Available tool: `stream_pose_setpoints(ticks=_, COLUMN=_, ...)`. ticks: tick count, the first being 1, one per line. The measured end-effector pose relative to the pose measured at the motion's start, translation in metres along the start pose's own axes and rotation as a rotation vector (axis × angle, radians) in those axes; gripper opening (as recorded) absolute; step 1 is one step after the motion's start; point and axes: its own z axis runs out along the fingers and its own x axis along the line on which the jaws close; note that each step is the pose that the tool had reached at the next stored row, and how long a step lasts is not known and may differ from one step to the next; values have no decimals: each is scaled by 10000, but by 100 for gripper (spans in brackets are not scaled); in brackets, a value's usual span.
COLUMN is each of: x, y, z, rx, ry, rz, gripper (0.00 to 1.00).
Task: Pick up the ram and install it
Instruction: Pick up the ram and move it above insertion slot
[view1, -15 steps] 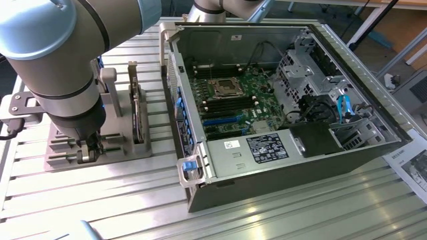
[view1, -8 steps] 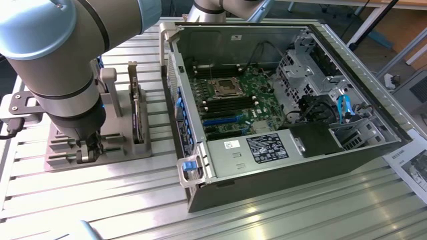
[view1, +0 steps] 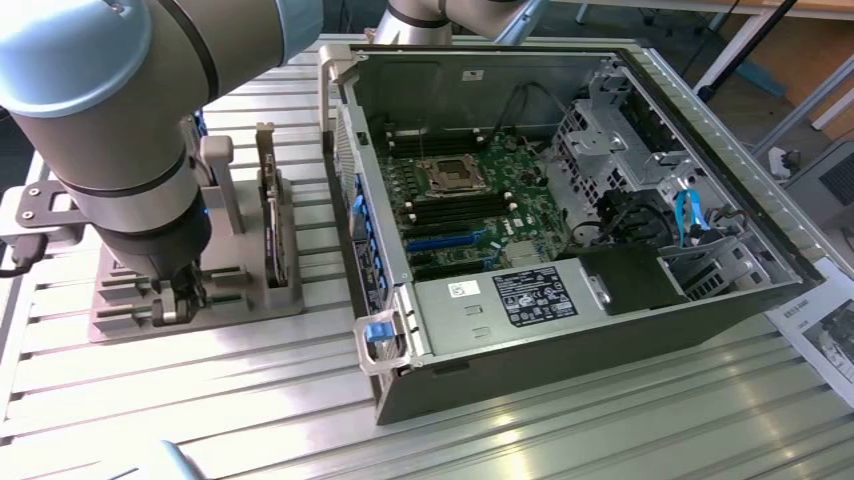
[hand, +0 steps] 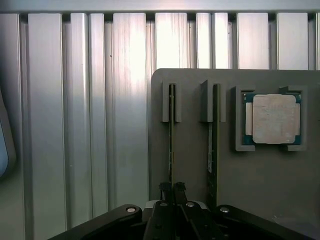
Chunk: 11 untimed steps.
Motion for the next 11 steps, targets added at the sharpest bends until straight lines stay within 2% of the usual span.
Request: stream_pose_setpoints(ticks=11, x=-3, y=4, z=-110, rx=0, ry=0, rz=0, gripper=12)
